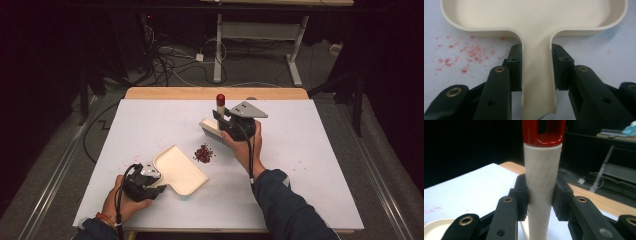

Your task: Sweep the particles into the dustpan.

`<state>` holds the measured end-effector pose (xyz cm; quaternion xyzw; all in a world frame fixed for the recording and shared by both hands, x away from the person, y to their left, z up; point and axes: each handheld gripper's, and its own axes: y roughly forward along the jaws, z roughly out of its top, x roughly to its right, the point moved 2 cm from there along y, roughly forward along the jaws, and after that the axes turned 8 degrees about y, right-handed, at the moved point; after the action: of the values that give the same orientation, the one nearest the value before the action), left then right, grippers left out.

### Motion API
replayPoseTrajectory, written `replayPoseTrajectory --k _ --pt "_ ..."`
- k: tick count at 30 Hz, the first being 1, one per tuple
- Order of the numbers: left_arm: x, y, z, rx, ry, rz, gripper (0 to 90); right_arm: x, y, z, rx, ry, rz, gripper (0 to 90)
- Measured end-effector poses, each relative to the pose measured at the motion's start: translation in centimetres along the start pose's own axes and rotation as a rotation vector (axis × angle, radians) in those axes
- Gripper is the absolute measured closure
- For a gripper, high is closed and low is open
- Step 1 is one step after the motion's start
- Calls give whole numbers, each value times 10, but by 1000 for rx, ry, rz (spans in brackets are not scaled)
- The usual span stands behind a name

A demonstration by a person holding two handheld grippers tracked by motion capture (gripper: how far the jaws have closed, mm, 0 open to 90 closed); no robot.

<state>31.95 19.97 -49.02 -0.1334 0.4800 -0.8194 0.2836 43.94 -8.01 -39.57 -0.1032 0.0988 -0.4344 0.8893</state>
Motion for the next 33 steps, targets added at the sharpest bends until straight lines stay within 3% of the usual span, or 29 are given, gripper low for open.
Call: replayPoseTrajectory --k 4,9,19,25,30,33 --pt "0 0 0 1 -1 2 635 -7 -5 -4 3 -12 19 695" --pt "0 1 1 -1 -3 3 635 -22 -16 -10 7 -8 92 695" --pt "0 4 9 -16 -21 2 636 -42 -23 -17 -7 -3 109 688" --pt "1 5 12 -20 -27 1 636 -52 -26 -17 -16 40 149 688" --pt "3 6 14 -30 -35 12 636 -66 -26 -19 -19 7 144 687" --pt "5 6 17 -35 -44 16 635 -70 -26 -19 -19 22 138 686"
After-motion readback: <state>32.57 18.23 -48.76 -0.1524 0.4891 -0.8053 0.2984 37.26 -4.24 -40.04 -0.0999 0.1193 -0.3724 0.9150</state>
